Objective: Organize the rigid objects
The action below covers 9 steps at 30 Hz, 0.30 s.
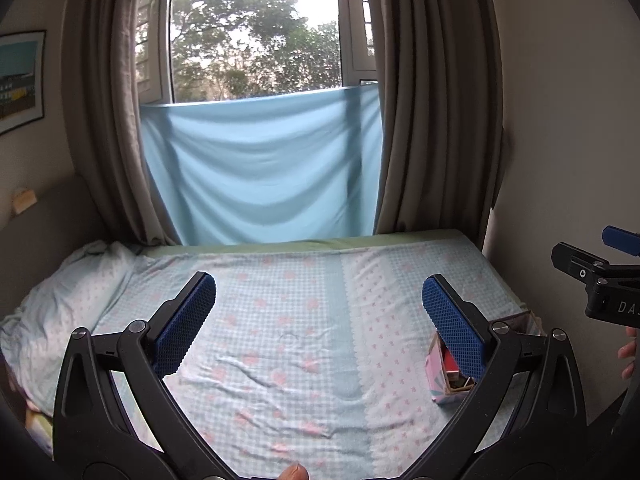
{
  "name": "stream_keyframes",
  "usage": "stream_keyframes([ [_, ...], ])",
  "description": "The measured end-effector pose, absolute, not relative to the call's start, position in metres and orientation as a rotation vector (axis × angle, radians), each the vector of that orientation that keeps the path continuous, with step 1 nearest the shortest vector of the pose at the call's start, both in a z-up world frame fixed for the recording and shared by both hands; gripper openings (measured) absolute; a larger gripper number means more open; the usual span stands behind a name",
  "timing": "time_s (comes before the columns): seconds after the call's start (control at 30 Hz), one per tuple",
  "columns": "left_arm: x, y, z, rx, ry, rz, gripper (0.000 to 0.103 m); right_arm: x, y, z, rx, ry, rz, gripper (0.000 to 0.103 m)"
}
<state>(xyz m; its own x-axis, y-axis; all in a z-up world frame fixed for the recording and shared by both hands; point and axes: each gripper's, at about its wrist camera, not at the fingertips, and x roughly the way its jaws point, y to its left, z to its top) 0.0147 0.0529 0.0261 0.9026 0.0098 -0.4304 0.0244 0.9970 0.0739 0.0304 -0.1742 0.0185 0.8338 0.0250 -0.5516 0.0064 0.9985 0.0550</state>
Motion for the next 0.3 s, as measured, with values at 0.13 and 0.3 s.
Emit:
stream_keyframes([
  [0.13, 0.0152, 0.0512, 0.027, 0.083, 0.43, 0.03, 0.103, 0.0324, -0.1746, 0.0174, 0.056, 0.586, 0.008, 0.103],
  [0.3, 0.0201, 0.0532, 0.0246, 0.068, 0.429, 0.009, 0.103, 0.0355, -0.1743, 0.0168, 0.06, 0.592, 0.002, 0.103],
])
